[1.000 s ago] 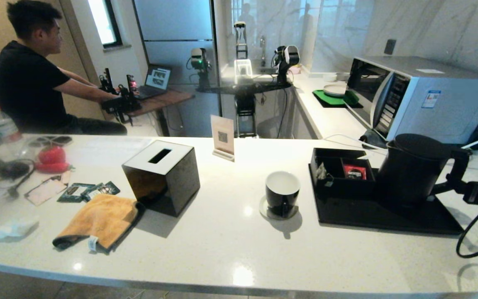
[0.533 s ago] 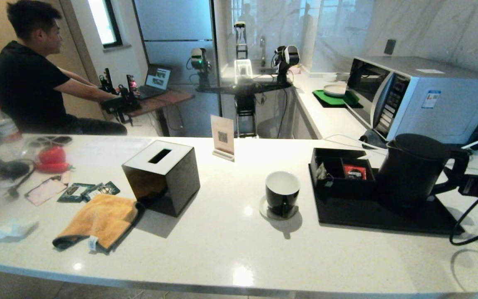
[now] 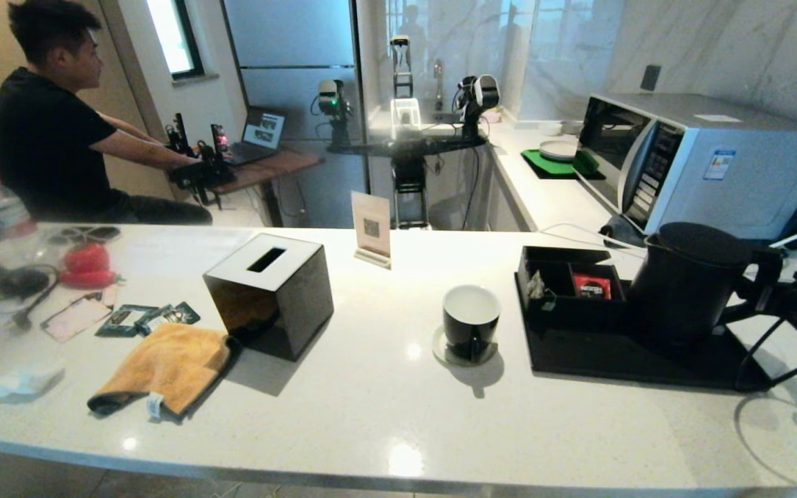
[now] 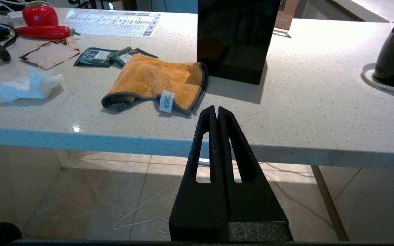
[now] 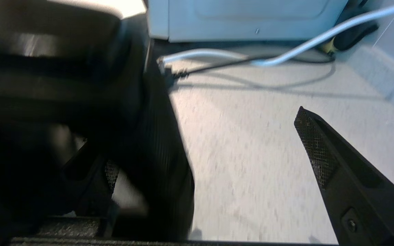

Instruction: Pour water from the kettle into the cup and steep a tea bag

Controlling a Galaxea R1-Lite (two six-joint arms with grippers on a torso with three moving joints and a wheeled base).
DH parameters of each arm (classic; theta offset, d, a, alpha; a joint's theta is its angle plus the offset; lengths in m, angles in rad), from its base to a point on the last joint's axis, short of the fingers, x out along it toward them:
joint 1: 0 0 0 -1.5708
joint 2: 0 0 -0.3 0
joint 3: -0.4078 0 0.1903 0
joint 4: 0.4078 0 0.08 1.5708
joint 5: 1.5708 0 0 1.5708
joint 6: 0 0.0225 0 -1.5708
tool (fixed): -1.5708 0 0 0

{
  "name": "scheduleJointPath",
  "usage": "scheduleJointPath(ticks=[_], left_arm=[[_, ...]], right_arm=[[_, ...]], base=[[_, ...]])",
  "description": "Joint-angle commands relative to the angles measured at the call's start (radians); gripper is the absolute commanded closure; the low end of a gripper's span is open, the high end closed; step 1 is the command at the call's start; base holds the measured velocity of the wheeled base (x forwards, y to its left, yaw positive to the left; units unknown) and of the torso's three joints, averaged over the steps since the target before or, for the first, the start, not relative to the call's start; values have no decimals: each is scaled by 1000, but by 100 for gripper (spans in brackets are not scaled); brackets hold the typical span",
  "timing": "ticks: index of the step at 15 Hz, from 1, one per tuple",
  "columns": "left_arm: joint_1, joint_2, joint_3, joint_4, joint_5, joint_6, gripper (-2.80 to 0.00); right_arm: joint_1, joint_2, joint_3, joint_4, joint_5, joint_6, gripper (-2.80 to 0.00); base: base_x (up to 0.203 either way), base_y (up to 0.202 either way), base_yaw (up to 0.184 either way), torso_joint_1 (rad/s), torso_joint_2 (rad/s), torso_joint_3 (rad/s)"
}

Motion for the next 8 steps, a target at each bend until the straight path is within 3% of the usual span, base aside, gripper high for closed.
scheduleJointPath(ticks=[1,8], left_arm=[[0,1,0,0,1,-1,0],[0,-1,0,0,1,-1,0]], right_arm=[[7,30,-42,-12,-4,-3,-280],[8,55,-80,-17,-4,-3,-280]], base=[[0,0,0,0,0,0],[0,0,0,0,0,0]])
